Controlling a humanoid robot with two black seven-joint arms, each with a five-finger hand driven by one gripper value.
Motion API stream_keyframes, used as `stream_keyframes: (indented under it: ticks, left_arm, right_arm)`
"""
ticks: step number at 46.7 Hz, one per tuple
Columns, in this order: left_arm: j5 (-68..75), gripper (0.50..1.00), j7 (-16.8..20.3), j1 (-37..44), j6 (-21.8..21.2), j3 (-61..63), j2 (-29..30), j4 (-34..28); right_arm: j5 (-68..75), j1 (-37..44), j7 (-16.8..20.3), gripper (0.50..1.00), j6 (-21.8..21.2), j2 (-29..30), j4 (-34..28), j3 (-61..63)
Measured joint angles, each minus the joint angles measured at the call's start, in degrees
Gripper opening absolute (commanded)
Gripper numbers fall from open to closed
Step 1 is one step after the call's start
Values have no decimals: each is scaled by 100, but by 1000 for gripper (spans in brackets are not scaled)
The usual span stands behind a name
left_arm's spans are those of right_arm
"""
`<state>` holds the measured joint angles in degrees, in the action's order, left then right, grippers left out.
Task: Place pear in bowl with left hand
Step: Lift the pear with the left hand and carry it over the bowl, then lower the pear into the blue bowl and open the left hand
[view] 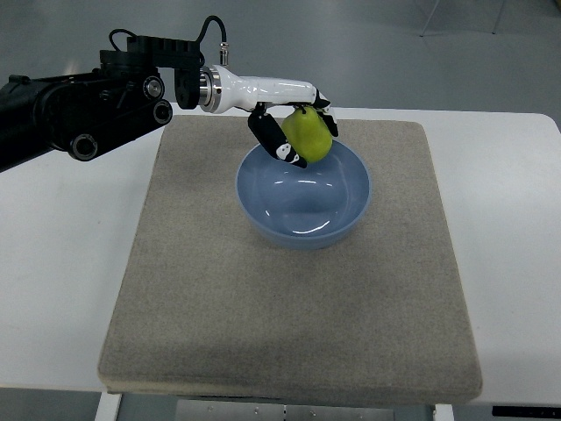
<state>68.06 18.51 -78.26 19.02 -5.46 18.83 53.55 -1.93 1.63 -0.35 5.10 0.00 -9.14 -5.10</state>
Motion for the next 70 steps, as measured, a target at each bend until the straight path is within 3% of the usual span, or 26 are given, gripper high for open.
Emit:
stream_keyframes:
  ticks: [20, 24, 26, 30, 33, 45, 70]
  left_arm:
    - [67, 743, -32, 278, 198, 94, -42, 27]
    - [67, 791, -32, 339, 195, 98, -46, 23]
    - [67, 846, -32, 361, 193, 98, -46, 24]
    - [67, 896, -32, 392, 182, 97, -55, 23]
    - [67, 960, -32, 409, 181, 92, -55, 17]
    - [59, 988, -14, 552, 190, 87, -53, 14]
    - [14, 988, -15, 432, 114, -41, -72, 19]
  right_arm:
    - [0, 0, 0, 924, 0, 0, 0, 0]
    - [0, 1, 0, 924, 0, 0, 0, 0]
    - [0, 2, 0, 924, 0, 0, 0, 0]
    - [0, -1, 0, 924, 0, 0, 0, 0]
    - [0, 2, 0, 926, 0, 0, 0, 0]
    - [0, -3, 0, 924, 0, 0, 0, 0]
    - [0, 1, 0, 924, 0, 0, 0, 0]
